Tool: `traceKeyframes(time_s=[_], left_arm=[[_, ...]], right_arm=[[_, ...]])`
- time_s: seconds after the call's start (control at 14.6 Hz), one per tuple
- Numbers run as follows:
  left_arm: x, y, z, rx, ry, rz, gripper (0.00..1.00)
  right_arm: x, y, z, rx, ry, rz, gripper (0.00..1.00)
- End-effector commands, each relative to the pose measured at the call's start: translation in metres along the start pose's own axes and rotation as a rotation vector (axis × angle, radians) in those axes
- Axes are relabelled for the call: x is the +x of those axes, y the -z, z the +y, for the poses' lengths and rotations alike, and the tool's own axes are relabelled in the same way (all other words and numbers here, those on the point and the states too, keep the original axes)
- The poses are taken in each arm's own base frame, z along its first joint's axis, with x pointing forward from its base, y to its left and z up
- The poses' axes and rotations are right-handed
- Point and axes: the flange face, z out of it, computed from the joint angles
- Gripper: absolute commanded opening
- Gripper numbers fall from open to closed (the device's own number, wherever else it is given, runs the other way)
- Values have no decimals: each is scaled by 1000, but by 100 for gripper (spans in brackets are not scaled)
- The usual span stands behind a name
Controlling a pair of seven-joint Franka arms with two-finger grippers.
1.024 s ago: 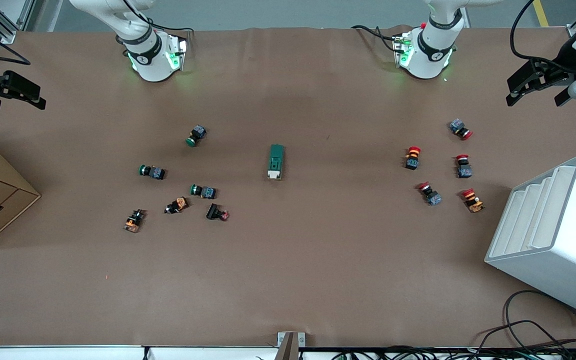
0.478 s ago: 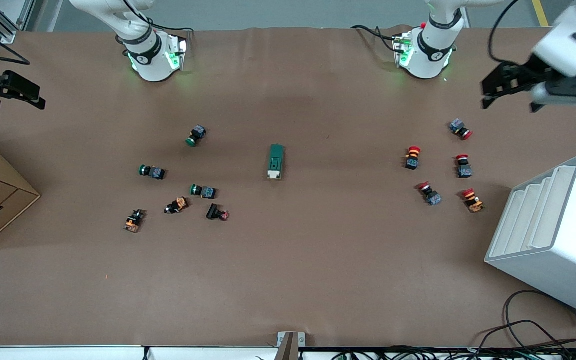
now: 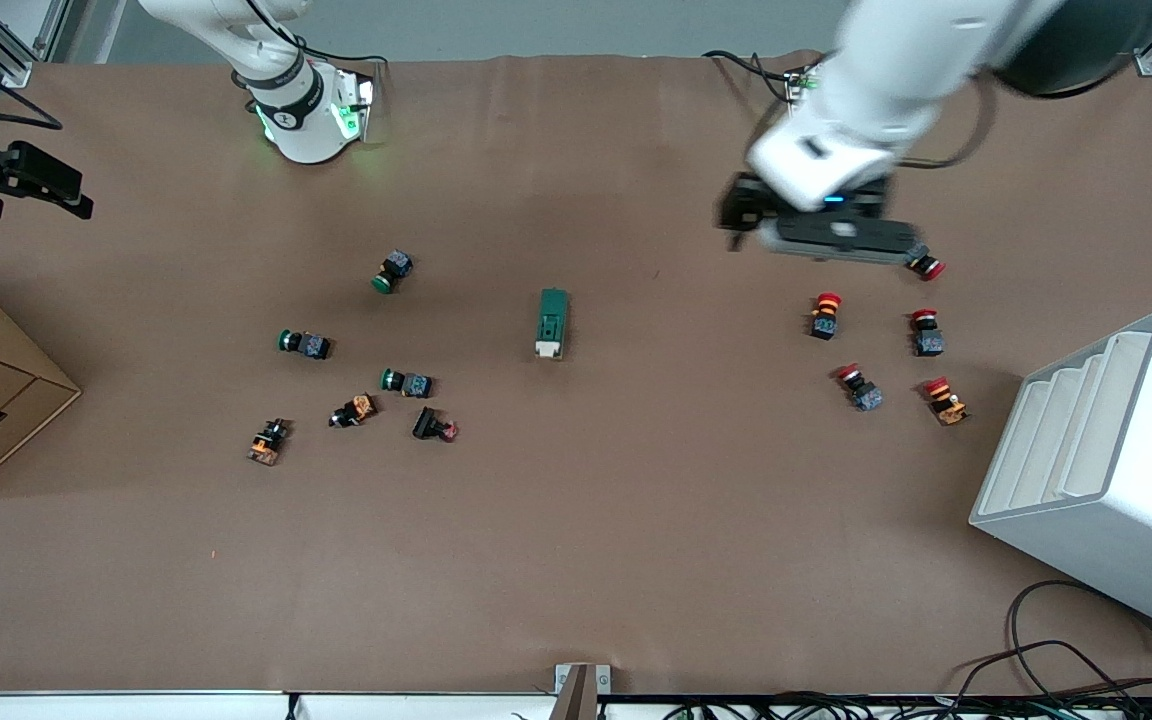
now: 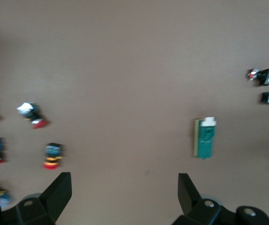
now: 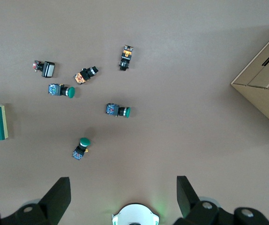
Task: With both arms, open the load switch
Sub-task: 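Move the left gripper over the green switch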
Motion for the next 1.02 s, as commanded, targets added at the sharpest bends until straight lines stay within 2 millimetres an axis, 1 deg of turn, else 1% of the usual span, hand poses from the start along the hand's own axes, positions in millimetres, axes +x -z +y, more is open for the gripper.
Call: traceKeyframes(time_s=[0.0,0.14,0.2,0.27,0.41,0.48,0.55,0.61,0.68,0.82,0.96], left_arm=[[-24,-39,61,17,33,37,100],[-45,-82,111,38,75,49,100],[-57,-108,136,58,111,68,100],[-67,-134,155,81,140,91,100],[-96,-192,196,94,214,129,100],[-102,-219,206,105,235,163,100],[-116,-249,219,125,219,204,100],[-135,-273,233,132,212,240,100],[-146,-296,239,136,220,278,100],[-170,-340,241,133,207,358,100],[-196,-370,234,94,171,421,99]], right_arm=[[-8,2,0,-1,10,4,100],[-8,2,-1,-1,11,4,100],[-8,2,-1,-1,11,4,100],[-8,2,-1,-1,11,4,100],[-8,2,1,-1,8,4,100],[-8,2,0,-1,10,4,100],[-8,2,-1,-1,10,5,100],[-8,2,-1,-1,7,4,100],[-9,4,1,-1,-4,5,100],[-9,8,2,2,-11,12,100],[-6,6,1,6,-9,9,100]])
